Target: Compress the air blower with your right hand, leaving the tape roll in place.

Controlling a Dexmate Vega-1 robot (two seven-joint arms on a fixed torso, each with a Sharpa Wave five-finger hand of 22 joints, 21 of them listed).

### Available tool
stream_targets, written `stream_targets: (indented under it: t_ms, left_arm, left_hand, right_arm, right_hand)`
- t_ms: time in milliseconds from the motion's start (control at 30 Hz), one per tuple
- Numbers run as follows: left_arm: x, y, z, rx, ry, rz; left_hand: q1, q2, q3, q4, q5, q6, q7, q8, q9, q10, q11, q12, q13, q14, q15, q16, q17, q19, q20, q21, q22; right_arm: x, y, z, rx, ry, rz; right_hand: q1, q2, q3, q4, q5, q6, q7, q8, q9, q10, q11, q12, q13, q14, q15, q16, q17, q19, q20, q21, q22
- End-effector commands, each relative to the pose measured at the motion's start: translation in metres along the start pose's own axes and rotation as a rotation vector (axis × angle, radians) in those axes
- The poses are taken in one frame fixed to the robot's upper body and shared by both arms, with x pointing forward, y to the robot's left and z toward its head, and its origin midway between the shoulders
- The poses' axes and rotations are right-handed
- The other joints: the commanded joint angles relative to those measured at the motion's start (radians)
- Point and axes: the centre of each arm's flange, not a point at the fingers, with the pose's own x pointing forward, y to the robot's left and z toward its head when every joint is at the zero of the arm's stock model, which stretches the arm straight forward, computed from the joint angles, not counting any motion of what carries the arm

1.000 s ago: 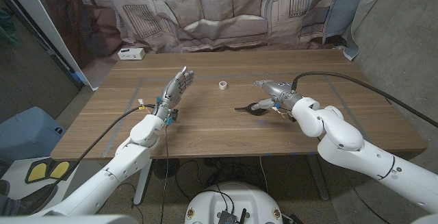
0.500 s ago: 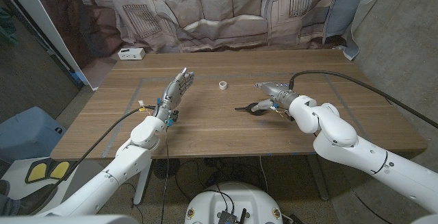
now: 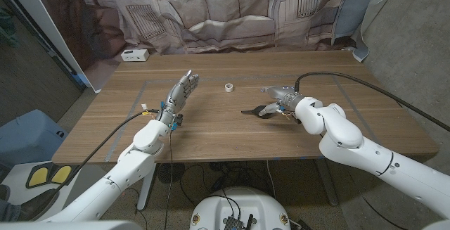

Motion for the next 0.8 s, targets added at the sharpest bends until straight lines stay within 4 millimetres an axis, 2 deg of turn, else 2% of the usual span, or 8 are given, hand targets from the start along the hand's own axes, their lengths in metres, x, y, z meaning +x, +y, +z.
stream_targets:
  t_ms: [33, 533, 567, 600, 800]
  left_arm:
    - [0.000, -0.001, 0.003, 0.006, 0.001, -0.004]
    - [-0.001, -0.001, 0.007, 0.004, -0.005, 0.007]
    - [-0.001, -0.001, 0.007, 0.004, -0.004, 0.007]
    - [-0.001, -0.001, 0.006, 0.004, -0.002, 0.007]
    - [-0.002, -0.002, 0.002, -0.004, 0.006, 0.009]
  left_hand:
    - [0.003, 0.012, 0.001, -0.004, -0.001, 0.003, 0.000, -0.004, 0.003, 0.006, 0.002, -0.002, 0.001, 0.008, -0.001, -0.003, 0.005, 0.009, 0.004, -0.001, 0.004]
    - [0.002, 0.014, 0.001, -0.006, -0.001, 0.012, 0.000, -0.001, 0.003, 0.011, -0.001, -0.001, 0.001, 0.010, -0.001, -0.003, 0.005, 0.010, 0.004, -0.001, 0.004]
    - [0.002, 0.014, 0.001, -0.006, -0.001, 0.012, 0.001, -0.001, 0.003, 0.011, -0.001, -0.001, 0.001, 0.011, 0.000, -0.002, 0.005, 0.010, 0.004, -0.001, 0.004]
    - [0.002, 0.014, 0.001, -0.006, -0.001, 0.013, 0.000, -0.001, 0.003, 0.010, -0.001, -0.001, 0.001, 0.011, 0.000, -0.002, 0.005, 0.010, 0.004, -0.001, 0.004]
    - [0.002, 0.014, 0.000, -0.007, -0.001, 0.015, 0.000, -0.001, 0.003, 0.011, -0.001, -0.001, 0.001, 0.011, 0.001, -0.003, 0.005, 0.009, 0.004, -0.002, 0.004]
  right_arm:
    - [0.008, 0.002, -0.001, -0.018, 0.015, 0.040]
    - [0.017, 0.009, -0.001, -0.045, 0.001, 0.052]
    - [0.018, 0.009, -0.001, -0.044, 0.001, 0.054]
    - [0.018, 0.010, -0.002, -0.043, 0.000, 0.056]
    - [0.022, 0.014, -0.005, -0.032, -0.001, 0.070]
  right_hand:
    - [0.012, 0.000, 0.006, 0.006, 0.006, 0.009, 0.000, 0.010, 0.006, 0.008, 0.001, 0.009, 0.004, 0.010, -0.002, 0.010, 0.000, 0.013, 0.003, 0.006, 0.005]
    - [0.037, 0.002, 0.013, 0.006, 0.008, 0.042, -0.012, 0.021, 0.005, 0.044, -0.014, 0.017, 0.002, 0.047, -0.020, 0.020, -0.001, 0.052, -0.005, 0.015, 0.005]
    - [0.040, 0.002, 0.014, 0.006, 0.009, 0.046, -0.012, 0.022, 0.005, 0.050, -0.014, 0.019, 0.002, 0.051, -0.021, 0.021, -0.001, 0.053, -0.004, 0.015, 0.005]
    - [0.047, 0.000, 0.015, 0.005, 0.009, 0.060, -0.007, 0.026, 0.005, 0.064, -0.004, 0.022, 0.001, 0.061, -0.016, 0.022, -0.002, 0.063, -0.003, 0.016, 0.005]
    - [0.056, -0.003, 0.016, 0.006, 0.010, 0.068, -0.003, 0.027, 0.005, 0.080, -0.006, 0.024, 0.000, 0.080, -0.018, 0.027, -0.002, 0.079, -0.004, 0.018, 0.005]
